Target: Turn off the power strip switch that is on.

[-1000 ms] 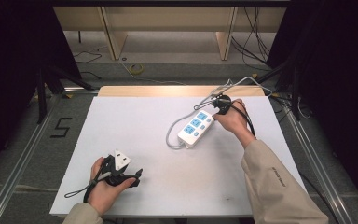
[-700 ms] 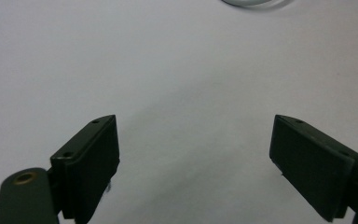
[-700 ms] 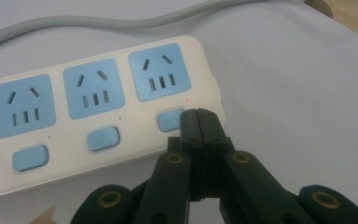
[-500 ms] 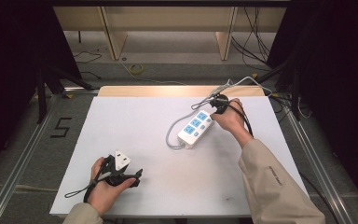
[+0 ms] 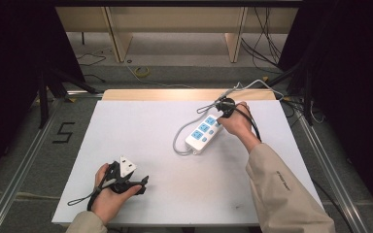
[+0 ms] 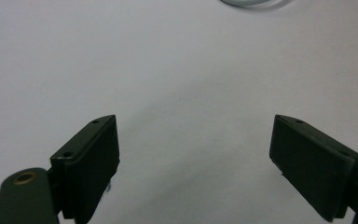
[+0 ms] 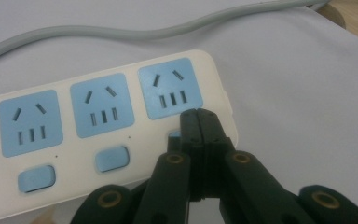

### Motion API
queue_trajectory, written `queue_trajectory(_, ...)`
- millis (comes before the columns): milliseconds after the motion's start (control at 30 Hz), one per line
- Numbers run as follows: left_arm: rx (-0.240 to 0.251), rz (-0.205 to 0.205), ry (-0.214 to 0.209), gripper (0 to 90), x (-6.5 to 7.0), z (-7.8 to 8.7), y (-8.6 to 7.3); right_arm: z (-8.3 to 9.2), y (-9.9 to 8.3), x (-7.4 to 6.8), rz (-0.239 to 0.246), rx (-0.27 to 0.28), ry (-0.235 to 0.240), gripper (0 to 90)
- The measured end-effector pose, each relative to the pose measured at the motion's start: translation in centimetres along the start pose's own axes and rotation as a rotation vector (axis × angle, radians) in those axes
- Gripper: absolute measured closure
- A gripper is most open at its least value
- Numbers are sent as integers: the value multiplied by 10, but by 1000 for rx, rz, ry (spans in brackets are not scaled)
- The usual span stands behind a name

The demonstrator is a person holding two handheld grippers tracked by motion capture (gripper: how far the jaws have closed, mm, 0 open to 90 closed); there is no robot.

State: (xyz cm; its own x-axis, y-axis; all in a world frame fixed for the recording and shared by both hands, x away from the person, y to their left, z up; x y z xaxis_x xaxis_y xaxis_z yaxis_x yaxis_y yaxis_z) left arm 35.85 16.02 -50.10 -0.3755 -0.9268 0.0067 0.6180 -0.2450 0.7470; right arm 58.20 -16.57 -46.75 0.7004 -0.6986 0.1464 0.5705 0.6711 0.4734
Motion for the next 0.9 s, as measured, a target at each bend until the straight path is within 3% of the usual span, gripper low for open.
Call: queue_trajectory(900, 1, 0, 0, 155, 1, -1, 0, -7, 3, -4, 15, -20, 0, 900)
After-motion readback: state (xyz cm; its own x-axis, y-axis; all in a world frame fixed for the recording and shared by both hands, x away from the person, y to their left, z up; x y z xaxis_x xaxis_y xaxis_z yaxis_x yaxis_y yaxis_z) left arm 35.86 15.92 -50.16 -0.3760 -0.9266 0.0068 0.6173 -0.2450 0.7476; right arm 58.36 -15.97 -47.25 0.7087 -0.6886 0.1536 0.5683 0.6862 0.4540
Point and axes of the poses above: each handheld gripper's, and its own axes: z roughly backward along the jaws, y roughly out of its top, x roughly to its right, the point moved 4 cm from there along -z, roughly forward along the jaws, and after that the axes turned 11 degrees about z, right-handed, at the moved point
